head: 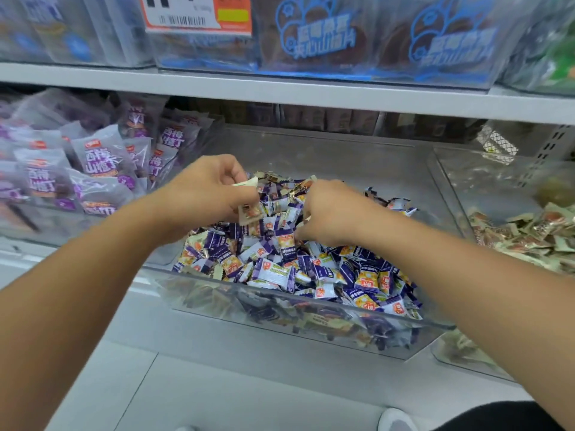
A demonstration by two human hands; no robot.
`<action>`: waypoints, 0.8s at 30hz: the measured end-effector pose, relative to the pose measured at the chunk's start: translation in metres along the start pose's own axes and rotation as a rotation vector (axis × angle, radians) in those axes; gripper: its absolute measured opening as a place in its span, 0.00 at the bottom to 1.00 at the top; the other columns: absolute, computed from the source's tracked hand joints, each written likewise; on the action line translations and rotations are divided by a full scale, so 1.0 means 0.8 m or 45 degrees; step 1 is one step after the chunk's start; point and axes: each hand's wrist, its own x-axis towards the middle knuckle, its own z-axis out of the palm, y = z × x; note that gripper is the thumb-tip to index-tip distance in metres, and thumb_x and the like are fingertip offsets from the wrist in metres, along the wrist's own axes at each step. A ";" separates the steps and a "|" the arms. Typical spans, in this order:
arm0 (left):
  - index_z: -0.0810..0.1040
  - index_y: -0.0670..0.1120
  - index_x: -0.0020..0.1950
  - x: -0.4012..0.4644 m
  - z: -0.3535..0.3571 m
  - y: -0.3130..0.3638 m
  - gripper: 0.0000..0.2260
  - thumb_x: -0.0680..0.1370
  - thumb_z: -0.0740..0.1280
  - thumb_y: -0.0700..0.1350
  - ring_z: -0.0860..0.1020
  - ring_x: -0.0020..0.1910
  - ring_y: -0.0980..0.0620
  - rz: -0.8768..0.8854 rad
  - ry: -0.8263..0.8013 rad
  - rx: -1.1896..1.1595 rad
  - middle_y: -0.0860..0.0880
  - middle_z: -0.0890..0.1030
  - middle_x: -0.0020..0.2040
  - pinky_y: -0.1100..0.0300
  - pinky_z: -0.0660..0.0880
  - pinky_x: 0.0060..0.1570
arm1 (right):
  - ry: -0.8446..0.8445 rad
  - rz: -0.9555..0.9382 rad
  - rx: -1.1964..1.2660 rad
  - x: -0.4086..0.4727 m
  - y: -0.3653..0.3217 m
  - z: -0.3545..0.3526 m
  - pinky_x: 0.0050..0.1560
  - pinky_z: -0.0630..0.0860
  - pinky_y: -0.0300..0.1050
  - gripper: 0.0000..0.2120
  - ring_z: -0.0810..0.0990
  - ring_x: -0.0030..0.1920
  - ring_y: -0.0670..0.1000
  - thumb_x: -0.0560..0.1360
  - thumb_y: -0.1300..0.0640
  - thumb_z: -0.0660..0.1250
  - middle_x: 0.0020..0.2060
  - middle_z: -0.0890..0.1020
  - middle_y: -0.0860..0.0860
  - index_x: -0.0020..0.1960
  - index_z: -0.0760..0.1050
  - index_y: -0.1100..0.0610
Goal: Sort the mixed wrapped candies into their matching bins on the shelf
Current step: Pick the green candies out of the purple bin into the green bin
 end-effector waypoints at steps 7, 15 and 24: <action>0.78 0.47 0.51 -0.010 0.004 -0.014 0.10 0.80 0.60 0.34 0.82 0.33 0.50 -0.024 -0.226 0.307 0.43 0.81 0.39 0.51 0.83 0.41 | 0.074 0.088 -0.088 0.008 -0.013 0.010 0.29 0.67 0.44 0.18 0.71 0.29 0.52 0.72 0.59 0.75 0.30 0.71 0.52 0.35 0.65 0.58; 0.78 0.56 0.51 -0.006 0.004 0.000 0.14 0.70 0.74 0.60 0.73 0.27 0.58 0.251 -0.110 0.813 0.51 0.78 0.30 0.61 0.70 0.32 | 0.159 -0.033 0.370 -0.017 0.011 -0.044 0.22 0.64 0.30 0.09 0.73 0.24 0.39 0.70 0.50 0.78 0.32 0.79 0.44 0.37 0.82 0.53; 0.80 0.48 0.42 0.003 0.005 0.005 0.12 0.76 0.70 0.56 0.69 0.25 0.50 0.284 0.069 0.240 0.51 0.74 0.27 0.61 0.65 0.26 | 0.339 0.060 1.242 0.005 0.009 -0.044 0.24 0.65 0.32 0.06 0.69 0.26 0.41 0.78 0.54 0.70 0.38 0.82 0.45 0.50 0.83 0.55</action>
